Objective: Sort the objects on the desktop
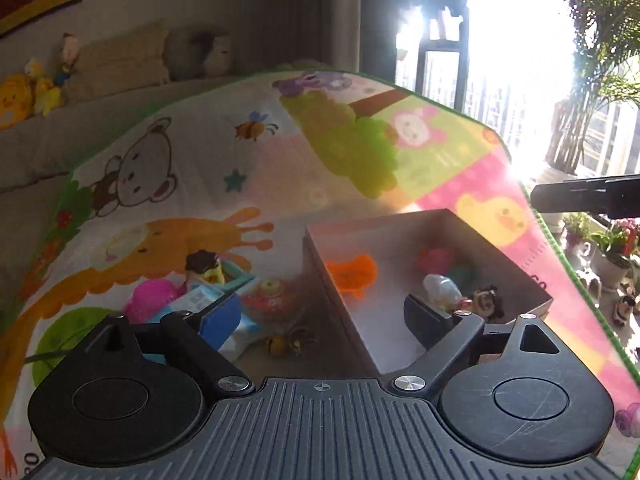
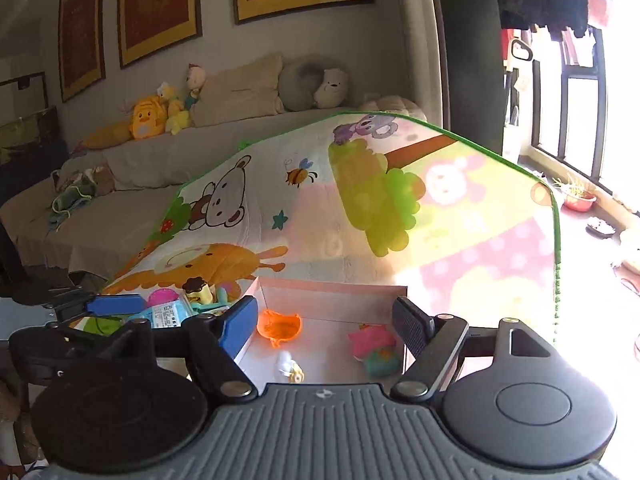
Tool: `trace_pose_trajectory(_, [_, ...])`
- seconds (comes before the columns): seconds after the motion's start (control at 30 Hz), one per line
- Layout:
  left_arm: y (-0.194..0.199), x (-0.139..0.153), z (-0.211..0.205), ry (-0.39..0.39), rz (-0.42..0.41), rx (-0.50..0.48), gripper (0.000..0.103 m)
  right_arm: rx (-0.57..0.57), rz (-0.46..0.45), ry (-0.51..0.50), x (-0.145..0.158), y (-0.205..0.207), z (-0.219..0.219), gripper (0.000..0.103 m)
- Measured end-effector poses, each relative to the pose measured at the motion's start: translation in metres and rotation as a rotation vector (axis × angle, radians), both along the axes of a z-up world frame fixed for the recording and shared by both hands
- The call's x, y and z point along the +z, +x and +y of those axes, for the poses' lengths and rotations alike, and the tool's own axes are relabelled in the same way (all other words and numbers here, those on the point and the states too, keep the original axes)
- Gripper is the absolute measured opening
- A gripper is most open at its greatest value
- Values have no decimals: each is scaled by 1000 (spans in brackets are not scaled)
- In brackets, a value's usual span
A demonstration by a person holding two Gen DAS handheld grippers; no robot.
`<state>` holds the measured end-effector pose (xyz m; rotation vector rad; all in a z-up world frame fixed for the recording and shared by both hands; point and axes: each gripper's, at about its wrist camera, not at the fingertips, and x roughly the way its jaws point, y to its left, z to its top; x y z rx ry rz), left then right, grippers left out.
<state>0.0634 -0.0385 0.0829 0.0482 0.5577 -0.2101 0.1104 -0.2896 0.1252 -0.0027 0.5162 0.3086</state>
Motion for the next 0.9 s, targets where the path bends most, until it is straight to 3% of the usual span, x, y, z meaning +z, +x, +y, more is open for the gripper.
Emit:
trace_pose_trajectory(0.17, [-10,-46,42,77,77,114,95,-70,94,-15,-30,24,0,75])
trace_pose_trajectory(0.3, [-15,-61,68,105,105,209,97,42,149,3,-25,38,40,75])
trace_pose_trajectory(0.47, [-17,-63,87,96,100,223,100,237,255,11,-14,64,127,76])
trace_pose_trajectory(0.63, [13,-50,84,162,7,112,101,275,355,-22,-32,129,213,79])
trace_pose_trajectory(0.7, [32,-48,77,213,-35,73,101,256,407,-15,-45,158,234,85])
trace_pose_trajectory(0.8, [54,-52,71,226,-38,9,101,228,445,-38,-64,187,257,85])
trace_pose_trajectory(0.87, [66,-59,68,233,-13,-23,101,235,456,-94,-79,198,269,81])
trace_pose_trajectory(0.9, [70,-62,68,235,-1,-27,100,249,468,-122,-85,200,275,66])
